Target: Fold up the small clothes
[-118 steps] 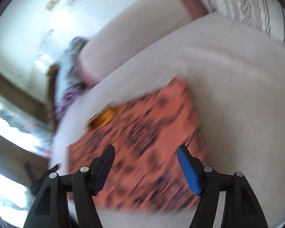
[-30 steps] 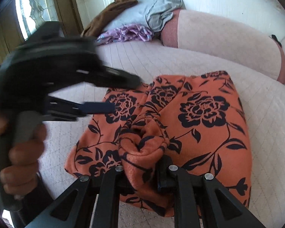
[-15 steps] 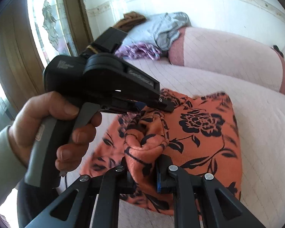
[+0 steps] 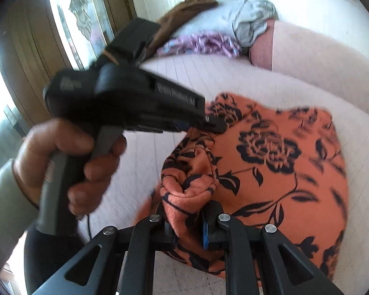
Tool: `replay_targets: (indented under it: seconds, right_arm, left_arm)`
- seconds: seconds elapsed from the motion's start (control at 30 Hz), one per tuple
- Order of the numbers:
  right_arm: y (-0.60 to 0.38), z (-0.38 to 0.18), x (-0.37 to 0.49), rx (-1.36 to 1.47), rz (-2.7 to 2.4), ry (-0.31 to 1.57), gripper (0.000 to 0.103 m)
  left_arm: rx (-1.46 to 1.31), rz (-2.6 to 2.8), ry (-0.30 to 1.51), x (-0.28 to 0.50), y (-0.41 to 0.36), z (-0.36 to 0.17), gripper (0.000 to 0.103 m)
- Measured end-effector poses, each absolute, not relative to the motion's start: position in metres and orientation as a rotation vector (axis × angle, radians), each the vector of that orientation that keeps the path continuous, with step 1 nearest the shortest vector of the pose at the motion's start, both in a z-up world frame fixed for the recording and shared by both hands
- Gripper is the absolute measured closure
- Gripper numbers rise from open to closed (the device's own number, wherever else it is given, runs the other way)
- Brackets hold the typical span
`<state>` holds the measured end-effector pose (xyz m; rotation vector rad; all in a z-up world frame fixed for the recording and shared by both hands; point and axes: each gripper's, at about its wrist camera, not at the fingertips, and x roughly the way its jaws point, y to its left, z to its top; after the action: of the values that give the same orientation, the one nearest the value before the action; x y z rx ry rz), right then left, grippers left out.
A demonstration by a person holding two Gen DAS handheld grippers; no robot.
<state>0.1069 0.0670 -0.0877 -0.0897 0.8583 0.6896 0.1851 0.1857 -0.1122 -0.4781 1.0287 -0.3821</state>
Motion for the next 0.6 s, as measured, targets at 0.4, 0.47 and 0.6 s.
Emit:
replay_targets:
  seconds: [0.4,0.47,0.6]
  right_arm:
    - [0.086,-0.115,0.095,-0.051,0.715,0.937,0.085]
    - [0.083,-0.120,0.100,-0.044,0.720,0.943,0.084]
    - [0.088,-0.124,0.086,-0.077,0.756,0.885,0.057]
  left_arm:
    - [-0.584,-0.323,1.105,0.186,0.200,-0.148,0.087]
    - [-0.562,-0.313,1.104,0.184,0.198,-0.147,0.085]
    - [-0.578,-0.290,1.119,0.182,0.199,-0.147,0.085]
